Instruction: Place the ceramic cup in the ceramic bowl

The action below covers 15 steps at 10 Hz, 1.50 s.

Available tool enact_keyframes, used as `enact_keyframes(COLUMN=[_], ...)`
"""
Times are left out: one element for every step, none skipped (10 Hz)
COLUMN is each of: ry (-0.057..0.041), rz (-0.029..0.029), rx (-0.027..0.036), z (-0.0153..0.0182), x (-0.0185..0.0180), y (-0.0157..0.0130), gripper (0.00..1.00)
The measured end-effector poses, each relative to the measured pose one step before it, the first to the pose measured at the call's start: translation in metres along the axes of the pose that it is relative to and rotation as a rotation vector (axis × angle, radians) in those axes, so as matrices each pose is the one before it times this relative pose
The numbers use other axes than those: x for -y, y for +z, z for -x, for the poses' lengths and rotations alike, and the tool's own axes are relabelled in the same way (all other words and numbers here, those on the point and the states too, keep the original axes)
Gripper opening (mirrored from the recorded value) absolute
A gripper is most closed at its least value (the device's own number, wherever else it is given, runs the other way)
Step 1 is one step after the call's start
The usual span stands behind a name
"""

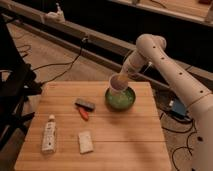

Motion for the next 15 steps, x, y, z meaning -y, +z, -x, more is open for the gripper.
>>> enact_keyframes(ry=[0.00839,0.00959,0.01286,0.02332,0.02708,0.02642,0.02108,0.02447,0.02096,0.02205,0.00776,0.00364,0.00043,-0.00263,-0.00087], rz=[0.01254,0.00471,0.00248,-0.00146,-0.00289,-0.00273,0.00022,0.00106,0.00006,0.00149,-0.00559,-0.00218,0.00091,0.00037,-0.00018], rx=[-0.00260,-0.00239,-0.00450,-0.00650,-0.00764,-0.00481,0.00091,0.00395,0.00450,0.00189,0.01617,0.00250,0.00112,-0.00200,0.00023], z=[-0.00019,-0.00308,-0.00519,-0.00883,-0.01051,-0.01037,-0.00694,-0.00785,-0.00583,-0.00714,0.00027,-0.00183,0.00055,0.00122,0.00064], x=[0.00438,0.00368,0.00523,0.00705,0.00689,0.00636,0.00380,0.00291,0.00194,0.00147,0.00057,0.00075,-0.00030,-0.00040,-0.00015], y=[0.01258,0.00657,0.00746,0.00665,0.00479,0.00475,0.00516,0.00570,0.00415,0.00572,-0.00035,-0.00085,-0.00007,0.00133,-0.00017], gripper=[0.00,0.00,0.00,0.00,0.00,0.00,0.00,0.00,0.00,0.00,0.00,0.00,0.00,0.00,0.00])
